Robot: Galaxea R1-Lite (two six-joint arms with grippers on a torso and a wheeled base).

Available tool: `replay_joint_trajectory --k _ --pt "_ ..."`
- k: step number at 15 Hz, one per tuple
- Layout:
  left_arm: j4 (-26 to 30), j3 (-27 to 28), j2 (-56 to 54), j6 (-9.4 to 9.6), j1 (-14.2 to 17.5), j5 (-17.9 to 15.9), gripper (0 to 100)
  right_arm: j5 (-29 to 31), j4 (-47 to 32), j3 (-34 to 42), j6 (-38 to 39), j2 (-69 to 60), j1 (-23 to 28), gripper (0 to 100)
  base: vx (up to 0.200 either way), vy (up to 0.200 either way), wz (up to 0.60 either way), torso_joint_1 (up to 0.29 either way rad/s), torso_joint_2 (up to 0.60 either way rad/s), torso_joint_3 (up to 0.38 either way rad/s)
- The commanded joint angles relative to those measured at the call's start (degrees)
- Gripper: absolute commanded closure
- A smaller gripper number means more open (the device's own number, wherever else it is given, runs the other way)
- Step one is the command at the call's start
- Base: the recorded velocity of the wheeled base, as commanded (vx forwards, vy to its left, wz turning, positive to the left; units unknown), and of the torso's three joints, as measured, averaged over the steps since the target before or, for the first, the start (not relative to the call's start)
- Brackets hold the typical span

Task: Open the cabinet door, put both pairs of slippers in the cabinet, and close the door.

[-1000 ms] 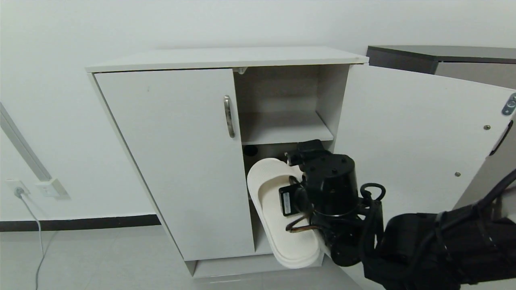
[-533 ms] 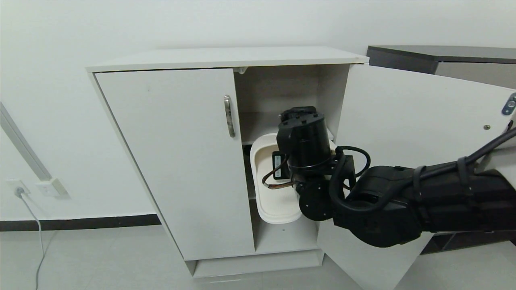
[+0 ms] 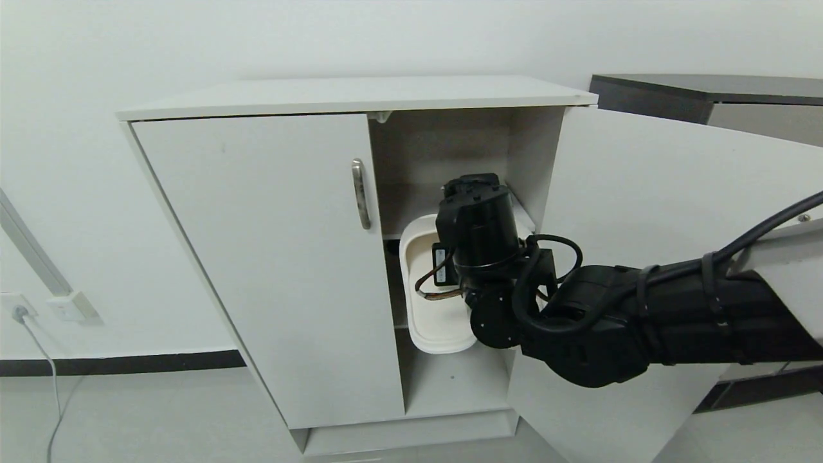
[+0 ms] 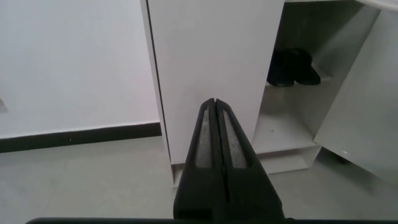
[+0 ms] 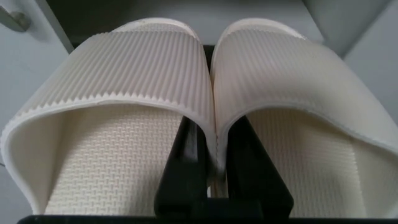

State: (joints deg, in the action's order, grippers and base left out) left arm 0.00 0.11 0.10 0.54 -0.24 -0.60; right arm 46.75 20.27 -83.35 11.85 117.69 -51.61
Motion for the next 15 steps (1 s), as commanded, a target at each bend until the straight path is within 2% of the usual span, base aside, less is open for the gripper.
replay_joint_trajectory --k 1,7,11,14,15 --pt "0.00 -0.02 -0.01 -0.01 -0.02 -0.02 100 0.09 0.03 0.03 -0.34 -0.27 0.02 100 0.200 0.000 0.00 0.002 0.00 0.007" --pt "0.00 -0.02 -0.01 -0.01 -0.02 0.07 100 0.01 0.03 0.20 -0.51 -0.35 0.02 100 0.200 0.000 0.00 0.002 0.00 0.001" --pt "0.00 -0.02 -0.01 0.08 -0.02 0.16 100 -0.34 0.29 0.03 -1.57 -0.09 0.20 100 0.000 0.000 0.00 0.000 0.00 0.000" --pt "0.00 -0.02 -0.01 0.08 -0.02 0.25 100 -2.81 0.03 -3.23 -2.53 1.67 2.04 100 0.000 0.000 0.00 0.000 0.00 0.000" --pt "0.00 -0.02 -0.01 0.08 -0.02 0.25 100 -4.65 -0.41 -6.48 -2.62 3.69 3.54 100 0.000 0.000 0.00 0.000 0.00 0.000"
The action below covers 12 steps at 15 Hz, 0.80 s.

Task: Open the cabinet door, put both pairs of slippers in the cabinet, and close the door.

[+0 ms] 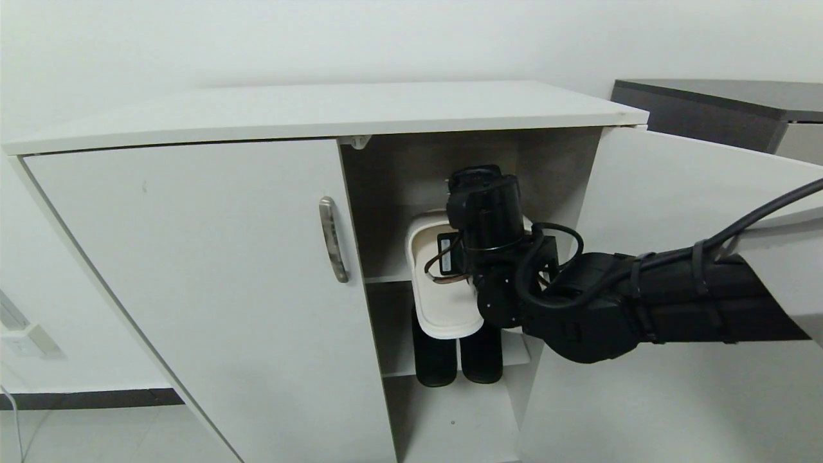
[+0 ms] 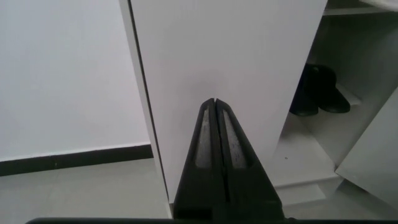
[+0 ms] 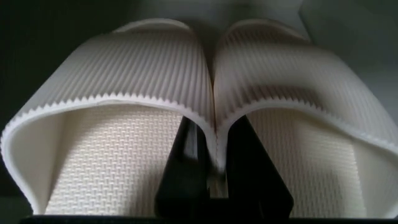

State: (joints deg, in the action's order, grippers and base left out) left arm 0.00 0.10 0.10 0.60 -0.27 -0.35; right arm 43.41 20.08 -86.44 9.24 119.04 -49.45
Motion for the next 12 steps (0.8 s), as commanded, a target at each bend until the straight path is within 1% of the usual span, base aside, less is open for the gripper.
replay_joint_trajectory --k 1,4,6,8,10,12 --pt "0.00 -0.01 -0.01 0.02 0.00 0.00 100 -1.93 -0.57 -5.05 -0.63 3.48 2.07 100 0.000 0.000 0.00 0.000 0.00 0.000" --pt "0.00 -0.01 -0.01 0.02 0.00 0.00 100 -2.10 -2.15 -11.20 -1.15 7.08 4.18 100 0.000 0.000 0.00 0.000 0.00 0.000" --pt "0.00 -0.01 -0.01 0.02 0.00 0.00 100 -3.16 -6.37 -16.83 -0.89 9.28 5.41 100 0.000 0.000 0.00 0.000 0.00 0.000" --pt "0.00 -0.01 -0.01 -0.07 0.00 0.00 100 -3.86 -8.56 -22.45 -0.80 12.00 6.55 100 0.000 0.000 0.00 0.000 0.00 0.000" --pt "0.00 -0.01 -0.01 -0.07 0.00 0.00 100 -4.04 -9.00 -25.62 -0.80 14.20 7.43 100 0.000 0.000 0.00 0.000 0.00 0.000" --pt "0.00 -0.01 -0.01 -0.07 0.00 0.18 100 -4.12 -9.00 -26.94 -1.07 15.26 7.78 100 0.000 0.000 0.00 0.000 0.00 0.000"
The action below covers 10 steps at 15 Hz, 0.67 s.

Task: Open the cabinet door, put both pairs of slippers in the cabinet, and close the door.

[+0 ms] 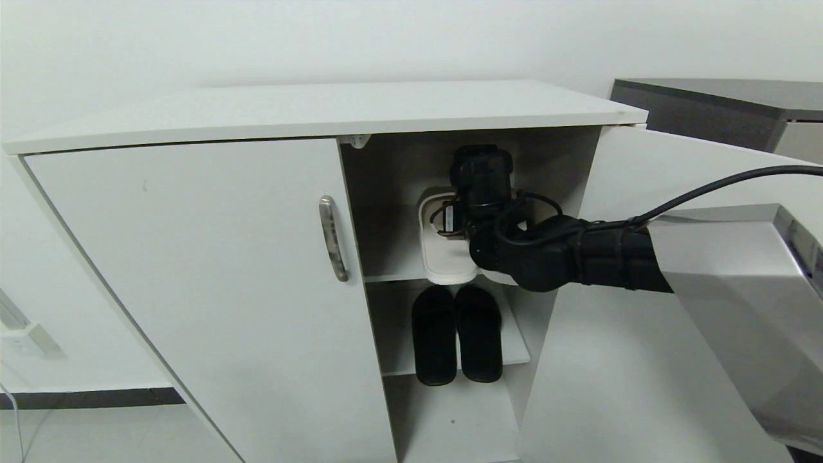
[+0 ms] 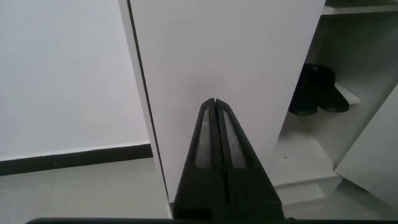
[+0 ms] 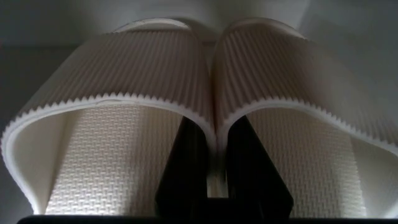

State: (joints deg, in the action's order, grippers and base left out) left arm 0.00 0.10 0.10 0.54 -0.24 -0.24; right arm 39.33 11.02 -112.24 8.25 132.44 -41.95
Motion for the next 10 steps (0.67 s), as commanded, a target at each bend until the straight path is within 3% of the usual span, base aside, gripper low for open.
replay_joint_trajectory --k 1,9,10 --pt "0.00 -0.01 -0.01 -0.01 -0.02 0.07 100 -0.13 0.05 -1.32 -0.08 2.12 0.46 100 0.000 0.000 0.00 0.000 0.00 0.000" --pt "0.00 -0.10 -0.01 -0.01 -0.02 1.65 100 -0.48 0.32 -1.14 0.10 2.47 0.46 100 0.000 0.000 0.00 0.000 0.00 0.000" --pt "0.00 -0.10 -0.01 -0.01 -0.02 1.65 100 -0.48 0.41 -1.14 0.10 2.56 0.46 0 0.000 0.000 0.00 0.000 0.00 0.000"
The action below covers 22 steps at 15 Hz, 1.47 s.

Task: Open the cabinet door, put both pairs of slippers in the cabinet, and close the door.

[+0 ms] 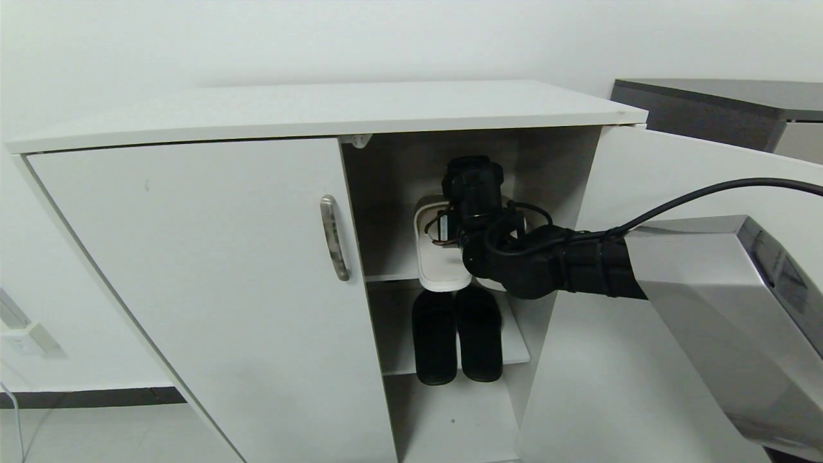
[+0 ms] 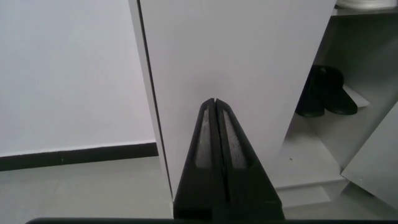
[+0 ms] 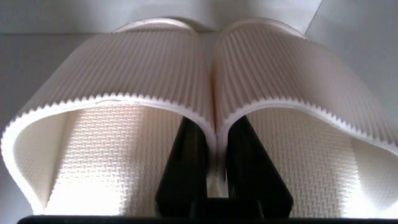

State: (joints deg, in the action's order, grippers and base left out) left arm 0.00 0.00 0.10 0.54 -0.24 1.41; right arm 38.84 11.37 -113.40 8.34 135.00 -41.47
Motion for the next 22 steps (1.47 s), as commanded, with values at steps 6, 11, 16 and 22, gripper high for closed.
replay_joint_trajectory --k 6,11,16,22 --pt "0.00 0.00 -0.01 -0.01 0.07 -0.10 100 0.54 0.23 5.03 -0.16 -4.13 -1.86 0 0.000 0.000 0.00 0.000 0.00 0.000" --pt "0.00 0.00 -0.01 -0.01 -0.02 -0.10 100 1.24 2.69 18.91 0.54 -14.24 -5.90 0 0.000 0.000 0.00 0.000 0.00 0.000" --pt "0.00 0.00 -0.01 -0.01 -0.02 -0.10 100 2.12 6.56 36.76 0.36 -26.37 -11.44 0 0.000 0.000 0.00 0.000 0.00 0.000" --pt "0.00 0.09 -0.01 -0.10 -0.02 -0.36 100 1.15 21.23 57.41 0.54 -34.19 -14.60 0 0.000 0.000 0.00 0.000 0.00 0.000"
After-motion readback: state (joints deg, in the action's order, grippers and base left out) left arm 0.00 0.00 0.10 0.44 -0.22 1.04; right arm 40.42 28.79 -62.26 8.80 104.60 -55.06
